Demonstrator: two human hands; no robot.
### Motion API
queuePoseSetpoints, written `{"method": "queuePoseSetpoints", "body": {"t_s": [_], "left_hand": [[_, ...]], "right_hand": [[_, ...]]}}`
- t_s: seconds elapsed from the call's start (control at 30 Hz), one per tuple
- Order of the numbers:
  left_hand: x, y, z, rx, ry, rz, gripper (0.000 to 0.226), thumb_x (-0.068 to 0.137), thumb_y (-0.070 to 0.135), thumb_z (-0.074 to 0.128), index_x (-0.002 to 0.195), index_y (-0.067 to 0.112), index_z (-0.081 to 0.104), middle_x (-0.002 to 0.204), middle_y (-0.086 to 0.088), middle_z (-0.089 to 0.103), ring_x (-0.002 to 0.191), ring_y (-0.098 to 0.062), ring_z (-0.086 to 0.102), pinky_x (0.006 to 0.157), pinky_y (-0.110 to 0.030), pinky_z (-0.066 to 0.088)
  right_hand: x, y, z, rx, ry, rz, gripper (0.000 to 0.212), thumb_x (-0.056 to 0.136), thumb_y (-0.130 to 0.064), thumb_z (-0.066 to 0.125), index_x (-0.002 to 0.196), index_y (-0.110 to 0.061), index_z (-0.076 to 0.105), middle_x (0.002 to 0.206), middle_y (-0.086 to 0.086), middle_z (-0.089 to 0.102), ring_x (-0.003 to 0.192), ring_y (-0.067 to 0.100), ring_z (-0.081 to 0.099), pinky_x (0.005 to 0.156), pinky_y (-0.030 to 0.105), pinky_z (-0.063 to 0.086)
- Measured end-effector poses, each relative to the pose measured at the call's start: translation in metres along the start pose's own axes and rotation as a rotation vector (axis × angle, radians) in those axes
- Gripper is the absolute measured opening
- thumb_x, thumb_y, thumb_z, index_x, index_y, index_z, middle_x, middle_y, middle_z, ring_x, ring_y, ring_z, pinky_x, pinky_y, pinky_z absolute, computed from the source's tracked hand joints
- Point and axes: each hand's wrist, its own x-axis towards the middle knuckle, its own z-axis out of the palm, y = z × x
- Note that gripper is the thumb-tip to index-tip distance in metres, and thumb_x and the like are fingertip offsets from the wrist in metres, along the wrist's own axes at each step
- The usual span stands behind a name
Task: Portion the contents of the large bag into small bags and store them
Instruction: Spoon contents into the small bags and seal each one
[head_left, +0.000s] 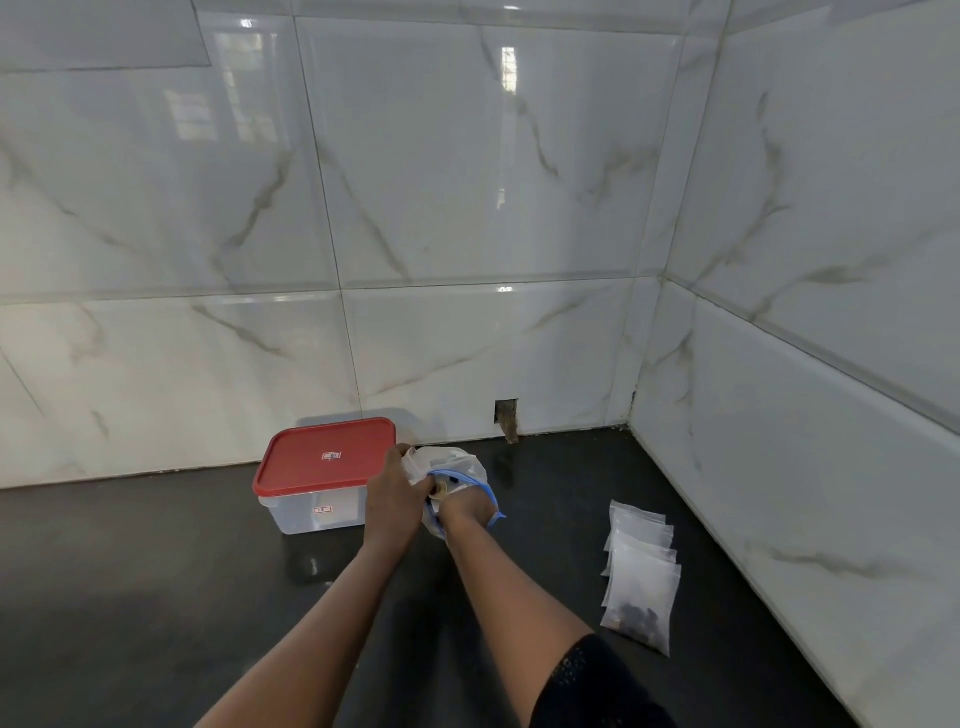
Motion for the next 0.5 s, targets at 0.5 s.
{"method": "queuePoseSetpoints", "body": {"t_s": [0.5], "left_hand": [[-0.007, 0.015, 0.019, 0.001, -0.001, -0.011, 0.043, 0.083, 0.013, 0.066, 0.121, 0.009, 0.048, 0.114, -0.014, 0.061, 0.102, -0.029, 0.058, 0.080, -0.030, 0.043]], "right_hand": [[-0.001, -0.011, -0.032, -0.391, 0.016, -0.128, 0.032, 0.096, -0.004, 0.046, 0.128, 0.001, 0.051, 0.131, 0.016, 0.054, 0.117, 0.028, 0.057, 0.072, 0.019, 0.049]]}}
